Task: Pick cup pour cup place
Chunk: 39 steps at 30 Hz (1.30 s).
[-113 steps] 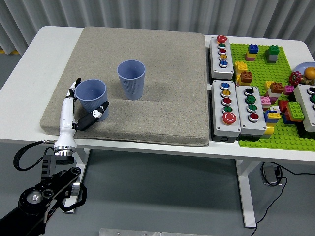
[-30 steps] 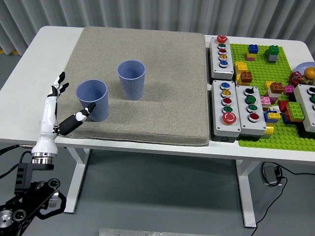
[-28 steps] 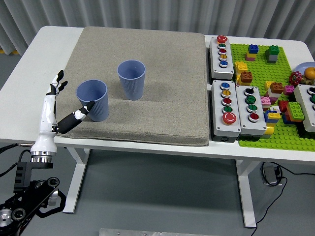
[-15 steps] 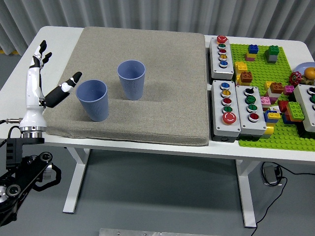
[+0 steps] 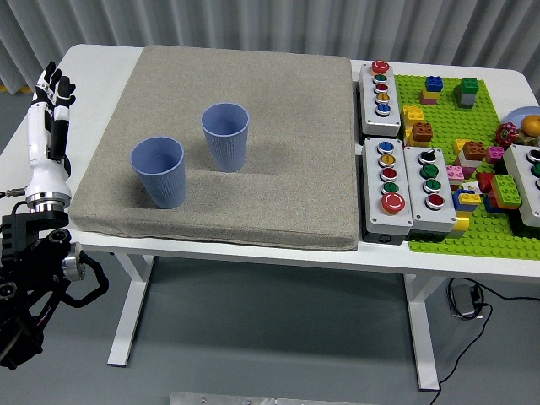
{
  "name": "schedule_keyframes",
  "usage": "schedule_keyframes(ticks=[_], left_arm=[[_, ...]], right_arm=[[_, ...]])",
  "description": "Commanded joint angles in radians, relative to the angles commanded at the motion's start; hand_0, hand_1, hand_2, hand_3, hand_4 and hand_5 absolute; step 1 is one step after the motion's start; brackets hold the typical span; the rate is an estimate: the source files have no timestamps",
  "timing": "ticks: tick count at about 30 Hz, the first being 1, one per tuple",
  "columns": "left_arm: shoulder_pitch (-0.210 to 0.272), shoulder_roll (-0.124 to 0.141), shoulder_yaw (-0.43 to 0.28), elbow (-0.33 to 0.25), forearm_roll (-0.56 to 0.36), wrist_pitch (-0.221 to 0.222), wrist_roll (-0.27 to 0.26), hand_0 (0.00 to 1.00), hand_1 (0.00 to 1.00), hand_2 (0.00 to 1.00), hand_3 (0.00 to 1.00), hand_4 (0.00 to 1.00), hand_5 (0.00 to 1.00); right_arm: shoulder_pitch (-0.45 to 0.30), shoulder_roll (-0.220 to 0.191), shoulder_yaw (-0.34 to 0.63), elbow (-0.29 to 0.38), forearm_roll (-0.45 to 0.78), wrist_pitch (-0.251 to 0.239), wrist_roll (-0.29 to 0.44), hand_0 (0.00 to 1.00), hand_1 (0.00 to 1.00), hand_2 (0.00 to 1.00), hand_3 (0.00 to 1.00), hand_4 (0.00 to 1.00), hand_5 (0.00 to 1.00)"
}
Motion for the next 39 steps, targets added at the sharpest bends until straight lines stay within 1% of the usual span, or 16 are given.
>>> schedule_keyframes(ticks=[2,4,7,9,11,14,17,18,19,20,21,23,25,28,30,39], left_arm=[[-0.010,0.000,-0.003,-0.002,-0.072,-0.014,0.000,0.817,0.849,0.955,0.954,0.874,0.998],[-0.019,-0.002,-0.006,-0.003,-0.117,-0.025,0.001,0.817,0.849,0.955,0.954,0.874,0.998],[-0.030,-0.006,-0.014,-0.008,-0.175,-0.050,0.003,0.817,0.849,0.955,0.954,0.874,0.998],[-0.038,-0.012,-0.025,-0.011,-0.231,-0.071,0.002,0.815,0.848,0.952,0.949,0.876,0.998],[-0.040,-0.017,-0.036,-0.014,-0.250,-0.077,0.000,0.815,0.848,0.952,0.949,0.876,0.998],[-0.042,-0.026,-0.057,-0.019,-0.244,-0.074,-0.002,0.815,0.847,0.948,0.945,0.873,0.998],[-0.038,-0.037,-0.072,-0.034,-0.210,-0.057,-0.009,0.815,0.847,0.948,0.945,0.873,0.998],[-0.035,-0.044,-0.075,-0.043,-0.207,-0.042,-0.021,0.815,0.847,0.948,0.945,0.873,0.998],[-0.034,-0.045,-0.076,-0.045,-0.206,-0.038,-0.024,0.815,0.847,0.948,0.945,0.873,0.998],[-0.031,-0.053,-0.077,-0.053,-0.210,-0.017,-0.043,0.814,0.846,0.948,0.938,0.873,0.998],[-0.030,-0.056,-0.078,-0.056,-0.211,-0.009,-0.049,0.814,0.846,0.948,0.938,0.873,0.998],[-0.023,-0.072,-0.083,-0.070,-0.224,0.035,-0.087,0.814,0.846,0.948,0.938,0.873,0.998],[-0.015,-0.099,-0.102,-0.084,-0.236,0.078,-0.129,0.814,0.846,0.948,0.938,0.873,0.998],[-0.010,-0.116,-0.114,-0.093,-0.233,0.092,-0.142,0.813,0.848,0.947,0.931,0.874,0.998],[-0.005,-0.124,-0.116,-0.098,-0.223,0.091,-0.139,0.813,0.848,0.947,0.931,0.874,0.998],[-0.003,-0.119,-0.112,-0.104,-0.200,0.091,-0.126,0.813,0.848,0.946,0.921,0.868,0.998]], right_arm=[[0.002,-0.001,-0.001,0.000,0.002,0.000,0.001,0.671,0.550,0.495,0.537,0.051,0.408],[0.004,-0.001,-0.001,-0.001,0.003,0.001,0.001,0.671,0.550,0.495,0.537,0.051,0.408],[0.006,-0.002,-0.001,-0.001,0.003,0.001,0.002,0.671,0.550,0.495,0.537,0.051,0.408],[0.008,-0.002,-0.001,-0.002,0.005,0.001,0.003,0.671,0.550,0.496,0.537,0.052,0.408],[0.008,-0.002,-0.001,-0.002,0.006,0.001,0.005,0.671,0.550,0.496,0.537,0.052,0.408],[0.010,-0.002,-0.001,-0.002,0.007,0.000,0.005,0.671,0.550,0.495,0.537,0.051,0.408],[0.011,-0.002,-0.001,-0.002,0.007,0.000,0.006,0.671,0.550,0.495,0.537,0.051,0.408],[0.012,-0.001,0.000,-0.002,0.006,0.000,0.005,0.671,0.550,0.495,0.537,0.051,0.408],[0.012,-0.001,0.000,-0.002,0.005,0.000,0.005,0.671,0.550,0.495,0.537,0.051,0.408],[0.012,-0.001,0.001,-0.002,0.004,0.000,0.004,0.670,0.550,0.495,0.537,0.051,0.408],[0.012,-0.001,0.001,-0.002,0.003,0.000,0.004,0.670,0.550,0.495,0.537,0.051,0.408],[0.012,-0.001,0.002,-0.002,0.002,0.001,0.004,0.670,0.550,0.495,0.537,0.051,0.408],[0.012,-0.001,0.004,-0.002,-0.002,0.003,0.005,0.670,0.550,0.495,0.537,0.051,0.408],[0.012,-0.001,0.005,-0.002,-0.002,0.003,0.005,0.670,0.550,0.495,0.537,0.052,0.408],[0.012,-0.001,0.005,-0.002,-0.003,0.004,0.006,0.670,0.550,0.495,0.537,0.052,0.408],[0.015,0.002,0.017,0.000,-0.011,0.001,0.002,0.670,0.550,0.495,0.537,0.053,0.409]])
